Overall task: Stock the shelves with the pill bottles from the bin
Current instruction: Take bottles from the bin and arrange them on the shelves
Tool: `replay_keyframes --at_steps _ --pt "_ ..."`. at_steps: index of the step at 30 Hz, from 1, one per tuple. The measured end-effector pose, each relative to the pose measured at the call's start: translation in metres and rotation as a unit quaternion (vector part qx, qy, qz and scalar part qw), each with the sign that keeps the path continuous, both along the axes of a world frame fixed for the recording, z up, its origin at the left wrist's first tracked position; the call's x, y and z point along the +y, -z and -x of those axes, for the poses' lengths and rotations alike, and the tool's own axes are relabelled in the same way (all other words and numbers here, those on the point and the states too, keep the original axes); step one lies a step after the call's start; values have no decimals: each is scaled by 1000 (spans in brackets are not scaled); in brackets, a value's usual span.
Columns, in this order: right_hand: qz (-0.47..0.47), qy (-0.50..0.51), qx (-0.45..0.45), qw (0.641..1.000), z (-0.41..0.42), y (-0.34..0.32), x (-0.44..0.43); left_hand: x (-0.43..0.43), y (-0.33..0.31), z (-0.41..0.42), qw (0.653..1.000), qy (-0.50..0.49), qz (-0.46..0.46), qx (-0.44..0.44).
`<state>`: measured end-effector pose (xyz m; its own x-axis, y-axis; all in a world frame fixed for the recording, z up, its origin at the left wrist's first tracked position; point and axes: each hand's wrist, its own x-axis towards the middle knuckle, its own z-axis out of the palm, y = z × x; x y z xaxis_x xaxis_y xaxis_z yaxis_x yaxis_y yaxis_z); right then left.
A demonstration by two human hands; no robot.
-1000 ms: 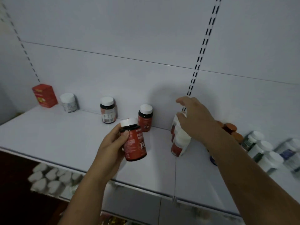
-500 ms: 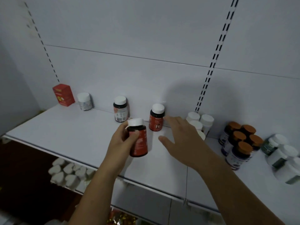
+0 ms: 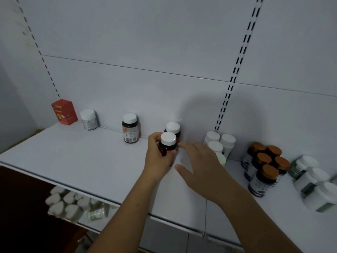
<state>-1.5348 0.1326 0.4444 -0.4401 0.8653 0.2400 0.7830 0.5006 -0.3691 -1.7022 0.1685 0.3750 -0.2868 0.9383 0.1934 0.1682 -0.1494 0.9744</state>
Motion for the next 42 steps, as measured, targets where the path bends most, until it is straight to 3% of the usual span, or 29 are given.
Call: replay_keyframes --at_steps 9,14,19,23,27,33,37,42 --pt "13 -4 13 1000 5 -5 2 6 6 3 999 -5 3 34" --pt "6 -35 20 999 8 -9 9 -29 -29 36 988 -31 -34 147" --pt "-23 -122 30 992 37 -18 6 -97 -73 93 908 -103 -14 405" --pt "-14 -217 35 975 80 -20 -13 -168 -86 120 864 -191 63 461" --pt "6 -342 25 939 135 -17 -56 -261 -72 142 816 -287 152 478" --pt "60 -477 14 877 206 14 -138 -401 -33 153 756 -403 282 432" --pt "82 -522 -24 849 248 46 -183 -464 6 165 747 -441 338 365" --pt "129 -524 -87 837 296 104 -207 -499 68 197 770 -442 359 289"
